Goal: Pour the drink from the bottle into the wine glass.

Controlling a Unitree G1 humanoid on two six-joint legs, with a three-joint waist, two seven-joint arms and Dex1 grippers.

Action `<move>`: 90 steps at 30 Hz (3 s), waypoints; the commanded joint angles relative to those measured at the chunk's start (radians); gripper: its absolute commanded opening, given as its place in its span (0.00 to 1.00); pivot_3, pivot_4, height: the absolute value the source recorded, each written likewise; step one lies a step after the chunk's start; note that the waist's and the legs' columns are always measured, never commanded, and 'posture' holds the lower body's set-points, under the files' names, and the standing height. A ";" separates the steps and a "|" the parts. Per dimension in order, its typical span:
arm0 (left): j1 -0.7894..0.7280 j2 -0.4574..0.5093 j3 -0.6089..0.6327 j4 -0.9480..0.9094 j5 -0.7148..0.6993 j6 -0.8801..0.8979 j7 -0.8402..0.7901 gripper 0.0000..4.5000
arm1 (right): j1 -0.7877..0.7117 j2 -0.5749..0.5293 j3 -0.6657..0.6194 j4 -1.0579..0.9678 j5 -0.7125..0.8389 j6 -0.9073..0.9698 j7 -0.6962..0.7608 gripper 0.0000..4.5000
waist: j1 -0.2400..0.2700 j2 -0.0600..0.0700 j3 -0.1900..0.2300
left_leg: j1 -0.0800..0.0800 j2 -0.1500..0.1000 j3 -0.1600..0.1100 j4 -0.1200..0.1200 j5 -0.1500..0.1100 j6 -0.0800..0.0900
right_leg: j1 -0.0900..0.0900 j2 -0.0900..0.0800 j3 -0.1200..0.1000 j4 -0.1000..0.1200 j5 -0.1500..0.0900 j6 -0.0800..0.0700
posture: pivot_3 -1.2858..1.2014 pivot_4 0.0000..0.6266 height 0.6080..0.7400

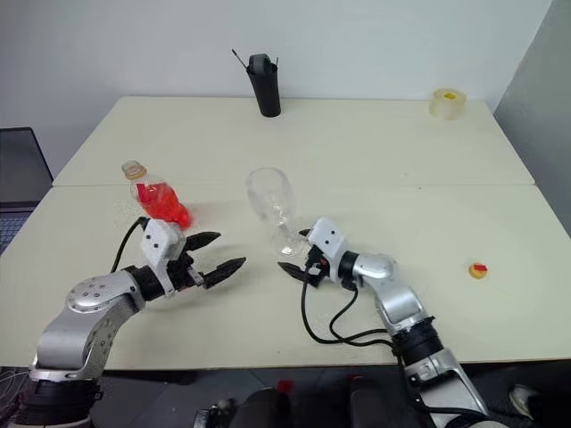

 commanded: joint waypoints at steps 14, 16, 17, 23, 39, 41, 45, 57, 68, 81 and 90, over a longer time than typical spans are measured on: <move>0.035 -0.076 0.220 0.164 0.040 -0.210 0.213 1.00 | -0.434 -0.439 -0.430 -0.554 0.610 0.797 0.081 0.99 | 0.013 -0.001 0.000 | 0.000 -0.001 -0.006 -0.001 0.000 0.000 | 0.002 0.001 -0.002 -0.002 0.000 0.000 | 0.52 0.24 1.00; -0.011 -0.084 0.227 0.191 0.033 -0.210 0.244 1.00 | -0.541 -0.393 -0.411 -0.519 0.652 0.840 0.040 0.99 | 0.017 -0.004 -0.001 | -0.001 -0.001 -0.007 -0.001 0.000 0.000 | 0.002 0.000 -0.003 -0.003 0.000 0.000 | 0.52 0.24 1.00; -0.039 -0.091 0.229 0.210 0.036 -0.207 0.270 1.00 | -0.583 -0.368 -0.394 -0.500 0.661 0.857 0.018 0.99 | 0.019 -0.004 -0.001 | -0.001 -0.001 -0.006 -0.001 0.000 0.000 | 0.002 0.000 -0.003 -0.003 0.000 0.000 | 0.52 0.24 1.00; -0.160 -0.099 0.206 0.280 0.064 -0.217 0.342 1.00 | -0.672 -0.319 -0.324 -0.431 0.654 0.887 -0.051 0.99 | 0.022 -0.006 -0.002 | -0.003 -0.002 -0.006 0.000 0.000 0.000 | 0.002 -0.002 -0.004 -0.004 0.000 0.000 | 0.52 0.24 1.00; -0.377 -0.068 0.117 0.503 0.172 -0.246 0.356 1.00 | -0.686 -0.306 -0.271 -0.453 0.700 0.893 -0.095 0.99 | 0.021 -0.006 -0.002 | -0.003 -0.002 -0.007 0.000 0.000 0.000 | 0.001 -0.001 -0.004 -0.003 0.000 0.000 | 0.52 0.24 1.00; -0.410 -0.071 0.107 0.552 0.183 -0.271 0.351 1.00 | -0.685 -0.299 -0.274 -0.455 0.707 0.899 -0.106 0.99 | 0.021 -0.006 -0.002 | -0.003 -0.002 -0.007 0.000 0.000 0.000 | 0.001 -0.001 -0.004 -0.003 0.000 0.000 | 0.52 0.24 1.00; -0.488 -0.079 0.086 0.683 0.206 -0.331 0.346 1.00 | -0.677 -0.297 -0.270 -0.466 0.716 0.919 -0.132 0.99 | 0.021 -0.006 -0.002 | -0.003 -0.002 -0.007 0.001 0.000 0.000 | 0.001 -0.001 -0.005 -0.003 0.000 0.000 | 0.52 0.24 1.00; -0.663 -0.116 0.050 1.035 0.240 -0.535 0.326 1.00 | -0.606 -0.347 -0.274 -0.489 0.719 0.894 -0.143 0.99 | 0.021 -0.006 -0.001 | -0.003 -0.002 -0.006 0.001 0.000 0.000 | 0.000 -0.001 -0.006 -0.002 0.000 0.000 | 0.52 0.24 1.00; -0.742 -0.128 0.049 1.195 0.249 -0.635 0.308 0.46 | -0.585 -0.349 -0.286 -0.511 0.720 0.898 -0.192 1.00 | 0.021 -0.006 -0.001 | -0.003 -0.002 -0.006 0.001 0.000 0.000 | 0.000 -0.001 -0.007 -0.001 0.000 0.000 | 0.52 0.24 1.00; -0.710 -0.134 0.061 1.043 0.179 -0.655 0.126 0.31 | -0.338 -0.426 -0.379 -0.673 0.721 0.769 -0.180 1.00 | 0.024 -0.007 -0.001 | -0.009 -0.002 -0.009 0.003 0.000 0.000 | -0.001 0.000 -0.008 -0.005 0.000 0.000 | 0.52 0.24 1.00; -0.772 -0.116 -0.031 0.884 0.218 -0.648 -0.001 0.31 | 0.094 -0.371 -0.489 -0.794 0.579 0.440 -0.210 1.00 | 0.024 -0.008 -0.001 | -0.017 -0.004 -0.015 0.013 0.000 0.000 | -0.003 0.002 -0.013 0.000 0.000 0.000 | 0.52 0.24 1.00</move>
